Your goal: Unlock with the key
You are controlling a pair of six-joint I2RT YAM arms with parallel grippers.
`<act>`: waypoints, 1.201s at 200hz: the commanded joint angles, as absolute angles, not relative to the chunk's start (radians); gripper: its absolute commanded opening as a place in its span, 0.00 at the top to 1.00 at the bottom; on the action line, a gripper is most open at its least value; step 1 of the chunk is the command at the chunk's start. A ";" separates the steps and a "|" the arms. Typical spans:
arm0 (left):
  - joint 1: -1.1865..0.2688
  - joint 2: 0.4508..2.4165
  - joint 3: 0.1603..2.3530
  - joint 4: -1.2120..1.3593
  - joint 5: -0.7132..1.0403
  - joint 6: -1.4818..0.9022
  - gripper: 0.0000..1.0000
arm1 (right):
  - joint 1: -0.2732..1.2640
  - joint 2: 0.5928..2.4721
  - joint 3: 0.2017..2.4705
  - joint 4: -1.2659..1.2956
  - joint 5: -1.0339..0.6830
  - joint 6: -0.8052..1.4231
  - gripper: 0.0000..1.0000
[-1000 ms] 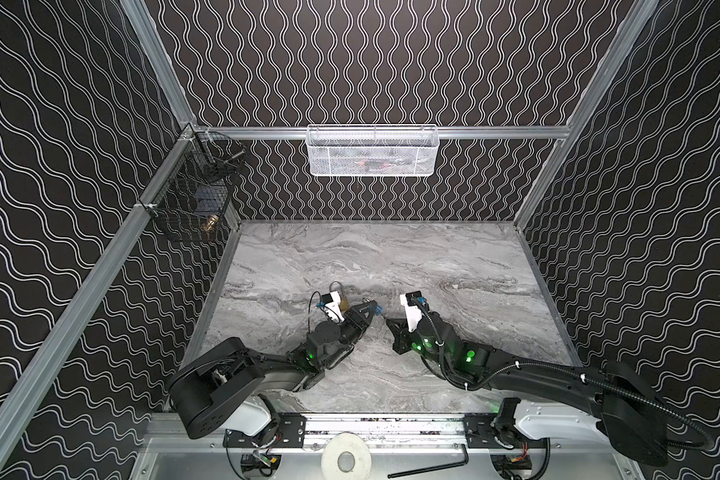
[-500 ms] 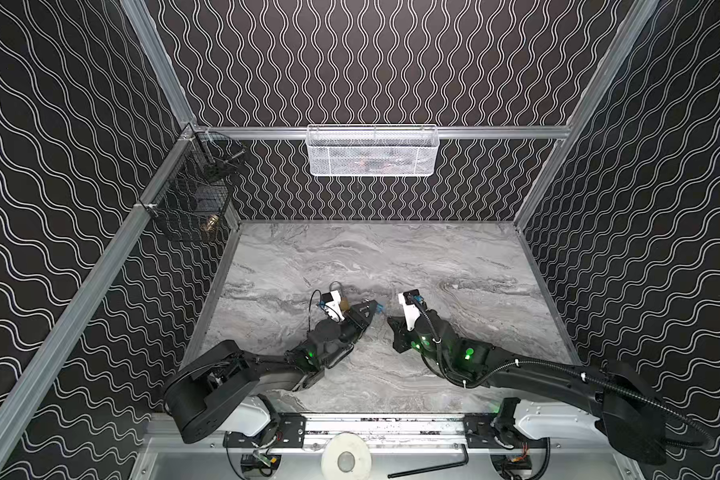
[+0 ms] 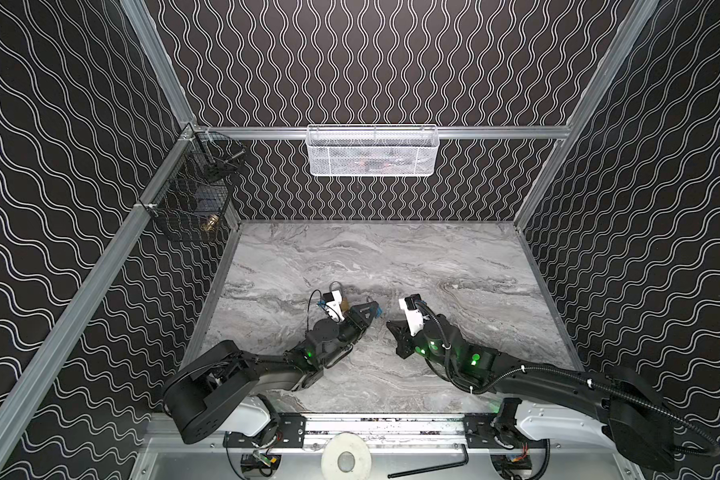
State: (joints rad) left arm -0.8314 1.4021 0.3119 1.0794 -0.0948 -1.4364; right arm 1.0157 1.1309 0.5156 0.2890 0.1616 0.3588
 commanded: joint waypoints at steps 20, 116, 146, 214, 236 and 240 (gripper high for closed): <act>-0.821 1.428 0.314 1.094 -0.070 -1.416 1.00 | 1.020 1.062 0.481 0.295 0.138 0.395 1.00; -0.851 1.353 0.331 0.998 -0.165 -1.331 1.00 | 1.022 1.000 0.436 0.129 0.312 0.677 1.00; -0.901 1.325 0.299 1.049 -0.239 -1.291 1.00 | 1.069 0.970 0.397 0.227 0.426 0.741 1.00; -0.913 1.417 0.249 1.292 -0.267 -1.298 1.00 | 1.151 1.097 0.441 0.362 0.464 0.753 1.00; -0.914 1.449 0.254 1.323 -0.268 -1.328 1.00 | 1.159 1.127 0.443 0.389 0.462 0.745 1.00; -0.915 1.453 0.256 1.322 -0.267 -1.331 1.00 | 1.161 1.129 0.444 0.390 0.465 0.743 1.00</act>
